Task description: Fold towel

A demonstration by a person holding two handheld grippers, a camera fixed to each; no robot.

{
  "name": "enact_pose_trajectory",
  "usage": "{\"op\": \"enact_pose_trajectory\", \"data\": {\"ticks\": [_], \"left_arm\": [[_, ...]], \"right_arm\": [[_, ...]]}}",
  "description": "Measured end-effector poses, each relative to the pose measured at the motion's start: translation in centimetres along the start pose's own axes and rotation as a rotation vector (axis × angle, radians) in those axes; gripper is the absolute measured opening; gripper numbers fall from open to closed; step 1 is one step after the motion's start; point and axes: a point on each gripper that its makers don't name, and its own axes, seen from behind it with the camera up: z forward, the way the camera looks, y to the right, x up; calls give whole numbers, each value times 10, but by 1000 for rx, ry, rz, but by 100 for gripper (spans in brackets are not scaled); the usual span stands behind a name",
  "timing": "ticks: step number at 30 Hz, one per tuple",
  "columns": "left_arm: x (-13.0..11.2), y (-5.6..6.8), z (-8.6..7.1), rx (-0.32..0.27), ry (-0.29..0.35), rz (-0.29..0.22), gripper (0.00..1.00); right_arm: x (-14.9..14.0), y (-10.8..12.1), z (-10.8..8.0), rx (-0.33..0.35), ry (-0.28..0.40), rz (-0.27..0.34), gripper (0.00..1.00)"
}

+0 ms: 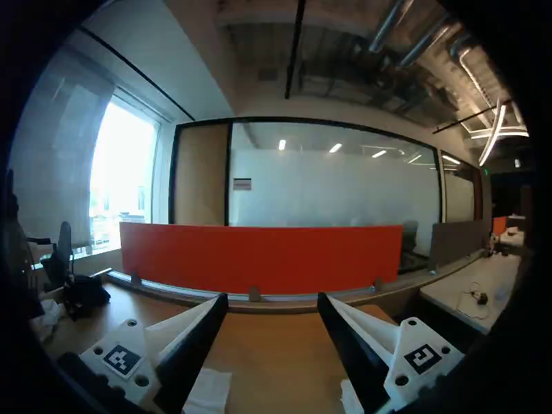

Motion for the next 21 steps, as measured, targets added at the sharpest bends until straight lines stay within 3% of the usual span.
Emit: {"op": "enact_pose_trajectory", "data": {"ticks": [5,12,21], "left_arm": [[-4,12,1,-45,-22,23,94],[-13,35,4,-159,-75,69,94],[-28,54,4,-267,-148,105,94]], "right_arm": [[-3,-14,1,68,-39,-40,100],[-12,-42,-2,218,-116,-101,100],[-24,-61,-7,342,-201,-168,100]]}}
